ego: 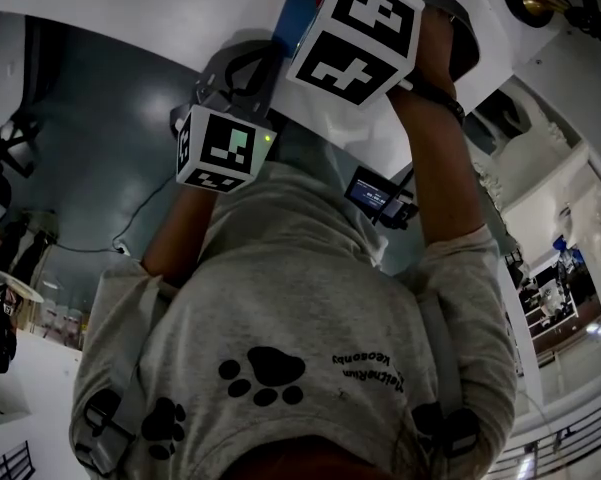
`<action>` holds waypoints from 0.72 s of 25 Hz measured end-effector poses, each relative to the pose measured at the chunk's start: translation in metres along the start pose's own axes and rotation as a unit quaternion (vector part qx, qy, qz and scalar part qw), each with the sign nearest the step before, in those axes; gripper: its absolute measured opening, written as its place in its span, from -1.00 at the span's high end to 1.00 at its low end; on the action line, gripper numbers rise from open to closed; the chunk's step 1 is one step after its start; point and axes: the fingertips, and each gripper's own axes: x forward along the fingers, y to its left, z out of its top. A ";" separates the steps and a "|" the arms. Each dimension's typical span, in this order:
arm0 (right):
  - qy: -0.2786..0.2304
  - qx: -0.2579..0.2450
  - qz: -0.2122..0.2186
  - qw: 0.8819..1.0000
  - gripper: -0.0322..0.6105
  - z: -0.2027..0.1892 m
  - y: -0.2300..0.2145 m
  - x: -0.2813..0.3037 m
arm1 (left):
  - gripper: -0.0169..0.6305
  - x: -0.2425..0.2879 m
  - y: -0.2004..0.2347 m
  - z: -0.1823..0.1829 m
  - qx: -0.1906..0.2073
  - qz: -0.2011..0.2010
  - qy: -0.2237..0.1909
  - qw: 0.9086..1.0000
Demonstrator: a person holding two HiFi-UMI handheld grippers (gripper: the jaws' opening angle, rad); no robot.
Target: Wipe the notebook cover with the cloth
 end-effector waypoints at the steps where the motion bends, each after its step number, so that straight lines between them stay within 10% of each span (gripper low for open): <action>1: 0.003 0.000 0.004 1.000 0.68 -0.001 0.000 0.000 | 0.93 0.000 0.000 -0.001 0.000 0.000 0.002 1.000; 18: 0.065 0.066 0.011 0.996 0.69 -0.111 0.009 -0.012 | 0.93 0.003 0.004 0.002 -0.005 0.004 -0.002 1.000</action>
